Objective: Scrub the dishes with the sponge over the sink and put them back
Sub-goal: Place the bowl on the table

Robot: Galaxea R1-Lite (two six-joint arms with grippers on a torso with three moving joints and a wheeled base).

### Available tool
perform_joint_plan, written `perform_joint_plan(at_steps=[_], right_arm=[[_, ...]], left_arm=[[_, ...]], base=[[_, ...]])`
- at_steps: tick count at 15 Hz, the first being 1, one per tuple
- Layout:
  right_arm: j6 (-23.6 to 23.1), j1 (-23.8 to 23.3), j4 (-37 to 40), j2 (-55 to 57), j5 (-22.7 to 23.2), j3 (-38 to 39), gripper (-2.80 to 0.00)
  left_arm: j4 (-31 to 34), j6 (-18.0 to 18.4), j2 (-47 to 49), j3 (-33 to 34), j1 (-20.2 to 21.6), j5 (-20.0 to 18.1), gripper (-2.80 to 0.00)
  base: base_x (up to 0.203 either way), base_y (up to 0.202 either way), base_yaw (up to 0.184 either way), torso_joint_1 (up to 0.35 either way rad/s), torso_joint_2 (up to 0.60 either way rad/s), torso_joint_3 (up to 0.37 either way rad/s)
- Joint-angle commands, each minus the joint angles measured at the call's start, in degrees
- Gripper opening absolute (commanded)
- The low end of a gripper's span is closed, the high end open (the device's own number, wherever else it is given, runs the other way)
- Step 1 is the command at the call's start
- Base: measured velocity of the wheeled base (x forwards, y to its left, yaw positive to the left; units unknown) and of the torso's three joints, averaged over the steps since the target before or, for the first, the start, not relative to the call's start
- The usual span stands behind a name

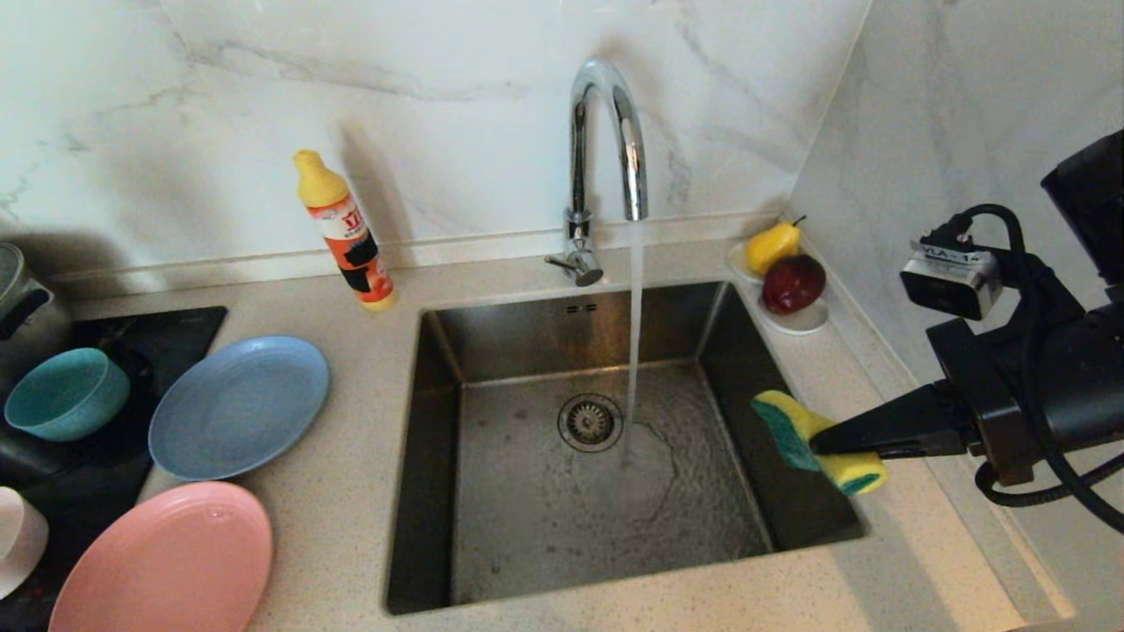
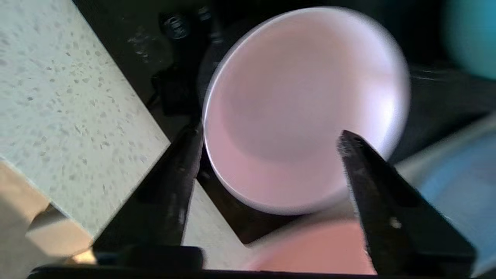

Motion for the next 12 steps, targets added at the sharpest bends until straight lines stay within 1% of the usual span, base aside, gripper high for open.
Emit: perform_joint_plan(at_steps=[1,2,3,4,5,7,8,9,12], right_arm=[[0.2,0.0,0.2,0.4,0.2,-0.2,-2.8],[0.2,0.0,0.2,0.5,0.2,-0.2,-2.8],[0.2,0.0,0.2,0.3,0.2,0.0,-2.8],[0.2,-0.1,0.2,0.2,0.1,0.1,-2.8],[0.2,-0.1,0.2,0.3,0.1,0.3,-2.8],[0.2,0.0,0.2,0.9,0.2,0.0,-2.8],[0.2,0.0,0.1,1.1,0.1,-0.3,-2.8],[0.2,0.0,0.2,1.3,0.2,-0.9,-2.8],[0.3,0.0,0.2,1.6,0.2,-1.4,-2.8]], left_arm=[[3.7,-0.2,-6.1,-3.3,0.1,-2.3,0.0],[5.8,-0.2,-7.9,-4.6,0.1,-4.3,0.0],[7.8,-0.1,-9.6,-5.6,0.1,-5.7,-2.8],[9.7,0.1,-10.7,-7.1,0.0,-6.4,-2.8],[11.1,1.3,-11.3,-8.0,-1.1,-6.6,-2.8],[12.3,7.9,-12.0,-7.9,-3.2,-6.2,-2.8],[14.0,11.7,-12.1,-8.2,-5.3,-5.4,-2.8],[15.4,13.4,-12.1,-8.7,-7.9,-3.8,-2.8],[15.9,14.9,-11.2,-9.3,-17.5,3.0,-2.8]], base=[[0.0,0.0,0.0,0.0,0.0,0.0],[0.0,0.0,0.0,0.0,0.0,0.0],[0.0,0.0,0.0,0.0,0.0,0.0],[0.0,0.0,0.0,0.0,0.0,0.0],[0.0,0.0,0.0,0.0,0.0,0.0],[0.0,0.0,0.0,0.0,0.0,0.0],[0.0,0.0,0.0,0.0,0.0,0.0],[0.0,0.0,0.0,0.0,0.0,0.0],[0.0,0.0,0.0,0.0,0.0,0.0]])
